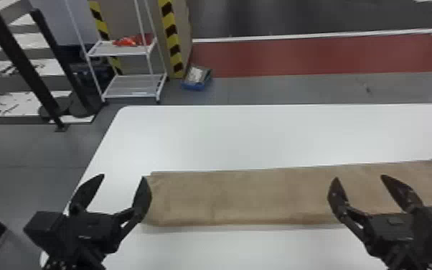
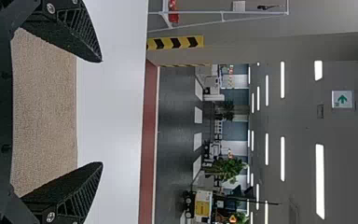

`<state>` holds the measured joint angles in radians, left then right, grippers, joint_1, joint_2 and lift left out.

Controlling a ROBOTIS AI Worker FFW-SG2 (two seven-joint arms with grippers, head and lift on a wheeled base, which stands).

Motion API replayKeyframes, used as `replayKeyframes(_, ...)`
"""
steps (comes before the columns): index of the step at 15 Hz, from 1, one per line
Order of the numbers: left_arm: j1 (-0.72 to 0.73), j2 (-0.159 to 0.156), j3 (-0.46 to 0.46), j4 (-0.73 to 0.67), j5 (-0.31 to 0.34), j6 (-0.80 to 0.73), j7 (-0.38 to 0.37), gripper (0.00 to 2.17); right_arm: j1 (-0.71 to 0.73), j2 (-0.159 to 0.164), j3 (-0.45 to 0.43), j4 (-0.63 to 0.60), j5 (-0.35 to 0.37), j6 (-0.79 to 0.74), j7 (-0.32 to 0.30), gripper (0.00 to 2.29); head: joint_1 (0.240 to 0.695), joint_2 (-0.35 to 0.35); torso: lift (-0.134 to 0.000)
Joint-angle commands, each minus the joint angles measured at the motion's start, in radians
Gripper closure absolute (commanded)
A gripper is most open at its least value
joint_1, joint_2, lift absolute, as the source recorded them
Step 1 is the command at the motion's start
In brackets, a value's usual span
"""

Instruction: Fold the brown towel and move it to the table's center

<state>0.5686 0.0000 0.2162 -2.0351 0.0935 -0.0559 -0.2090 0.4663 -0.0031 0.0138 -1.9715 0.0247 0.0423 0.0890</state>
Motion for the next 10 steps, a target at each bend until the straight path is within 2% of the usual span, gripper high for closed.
replayKeyframes(1, -0.001, -0.003, 0.000, 0.001, 0.000, 0.000, 0.000, 0.07, 0.000, 0.004, 0.000, 0.000, 0.000, 0.000, 0.000, 0.10, 0.695, 0.130, -0.097)
replayKeyframes(10, -0.004, -0.003, -0.003, 0.007, -0.001, 0.000, -0.001, 0.07, 0.000, 0.004, -0.002, 0.002, -0.002, 0.006, 0.000, 0.10, 0.695, 0.129, -0.097)
